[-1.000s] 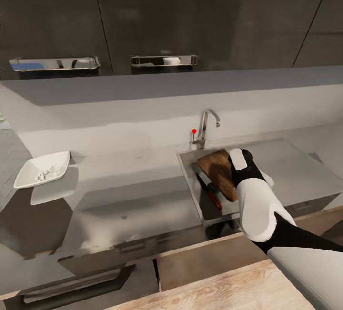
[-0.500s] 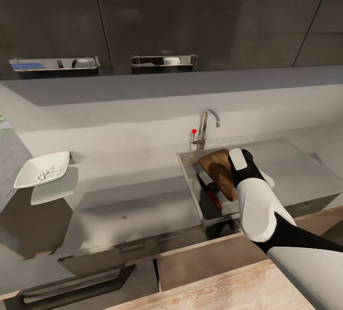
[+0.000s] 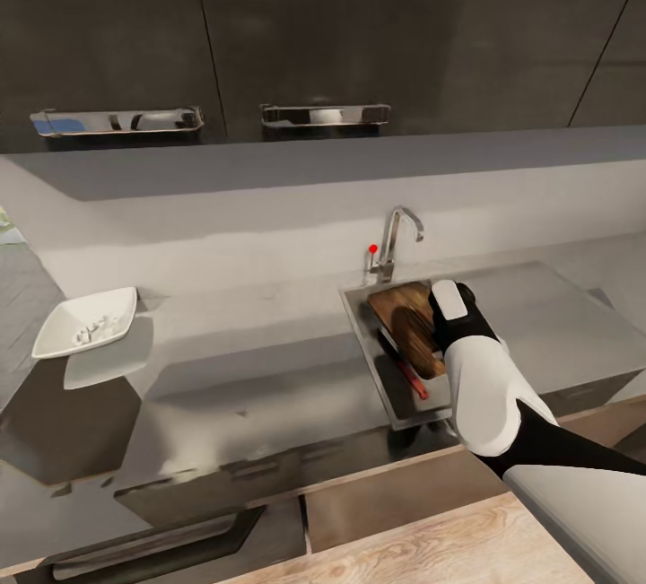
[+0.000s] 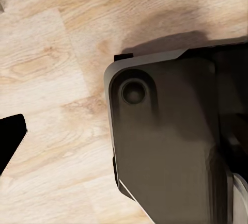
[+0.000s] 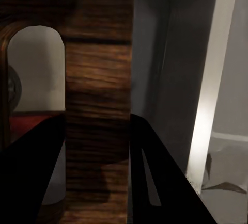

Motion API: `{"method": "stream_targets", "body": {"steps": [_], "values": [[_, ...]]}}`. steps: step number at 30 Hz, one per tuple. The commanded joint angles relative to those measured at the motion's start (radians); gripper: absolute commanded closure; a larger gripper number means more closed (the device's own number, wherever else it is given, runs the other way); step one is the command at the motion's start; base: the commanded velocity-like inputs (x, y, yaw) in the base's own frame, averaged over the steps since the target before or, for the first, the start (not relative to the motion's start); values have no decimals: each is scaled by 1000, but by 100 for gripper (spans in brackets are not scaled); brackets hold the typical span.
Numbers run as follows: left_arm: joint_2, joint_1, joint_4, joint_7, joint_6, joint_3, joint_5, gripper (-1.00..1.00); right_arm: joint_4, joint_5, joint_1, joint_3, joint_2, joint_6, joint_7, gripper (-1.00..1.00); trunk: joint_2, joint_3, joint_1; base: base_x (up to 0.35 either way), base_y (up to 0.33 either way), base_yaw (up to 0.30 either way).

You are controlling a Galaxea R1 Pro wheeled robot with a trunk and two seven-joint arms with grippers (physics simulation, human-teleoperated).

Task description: In the kitchen, take the Vidalia onion out of the sink, dice it on the chopping board with the paring knife, put the diced onion into the bowl on the countertop, then place both the paring knife and the chopping board into the sink.

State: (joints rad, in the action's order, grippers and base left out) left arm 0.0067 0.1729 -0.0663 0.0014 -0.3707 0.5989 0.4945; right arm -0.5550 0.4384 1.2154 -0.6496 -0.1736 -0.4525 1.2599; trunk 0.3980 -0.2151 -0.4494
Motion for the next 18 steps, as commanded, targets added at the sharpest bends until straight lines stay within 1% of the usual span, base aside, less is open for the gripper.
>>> {"method": "stream_targets", "body": {"steps": [1,5,10,18], "values": [[-1,1,-3,0,-5,8,6,-100,-3,2,1,-4,-1,-9,2,100,2,-2,-1,22,40,0],[-1,2,-3,0,-5,9,6,-100,-3,13,1,-3,-1,-9,1,100,2,-2,-1,8,15,0],[-1,1,-3,0,-5,8,6,-100,-5,15,1,-4,-1,-9,2,100,2,-2,-1,1,2,0],[0,1,-3,0,-5,8,6,-100,-3,16,1,-4,-1,-9,0,100,2,-13,-1,0,0,0]]}}
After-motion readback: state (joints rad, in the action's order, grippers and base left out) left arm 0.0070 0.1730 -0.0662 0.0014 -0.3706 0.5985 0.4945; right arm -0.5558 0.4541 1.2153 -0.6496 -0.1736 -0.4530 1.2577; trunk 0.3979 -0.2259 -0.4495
